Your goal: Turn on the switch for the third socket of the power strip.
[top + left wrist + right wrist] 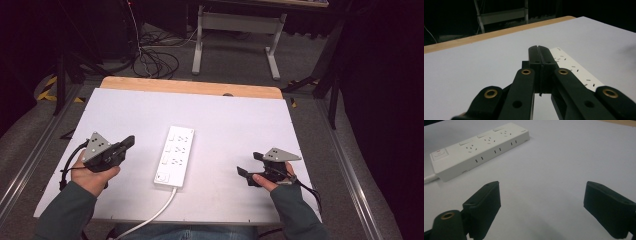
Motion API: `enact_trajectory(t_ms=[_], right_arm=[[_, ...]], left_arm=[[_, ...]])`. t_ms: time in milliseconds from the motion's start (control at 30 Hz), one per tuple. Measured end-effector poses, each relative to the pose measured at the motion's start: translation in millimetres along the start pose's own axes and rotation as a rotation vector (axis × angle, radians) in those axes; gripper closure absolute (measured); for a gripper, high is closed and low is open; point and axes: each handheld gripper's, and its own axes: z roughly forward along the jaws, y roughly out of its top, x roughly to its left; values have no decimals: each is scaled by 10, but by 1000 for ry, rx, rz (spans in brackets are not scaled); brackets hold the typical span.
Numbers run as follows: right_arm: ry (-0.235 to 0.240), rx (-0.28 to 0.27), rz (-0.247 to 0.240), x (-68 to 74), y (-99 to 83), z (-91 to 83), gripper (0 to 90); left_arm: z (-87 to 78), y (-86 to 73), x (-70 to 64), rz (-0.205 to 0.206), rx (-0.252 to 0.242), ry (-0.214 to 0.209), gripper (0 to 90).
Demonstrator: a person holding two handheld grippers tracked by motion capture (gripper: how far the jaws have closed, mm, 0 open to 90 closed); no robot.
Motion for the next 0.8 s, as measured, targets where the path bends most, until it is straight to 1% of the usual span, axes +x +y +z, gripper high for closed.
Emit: enact_trajectory(t_ms=[200,300,400,567,800], right_arm=[[2,0,2,0,2,5,147],[2,0,2,-2,4,10,147],[1,0,1,-4,4,13,149],[-1,2,3,-1,3,8,149],[-2,0,2,0,3,0,150]], left_arm=[[81,54,-46,20,13,-11,900],[123,97,-40,15,11,-8,900],[183,114,-37,5,16,-15,900],[290,127,-70,17,35,-26,900],[415,162,-115,23,43,-40,900]])
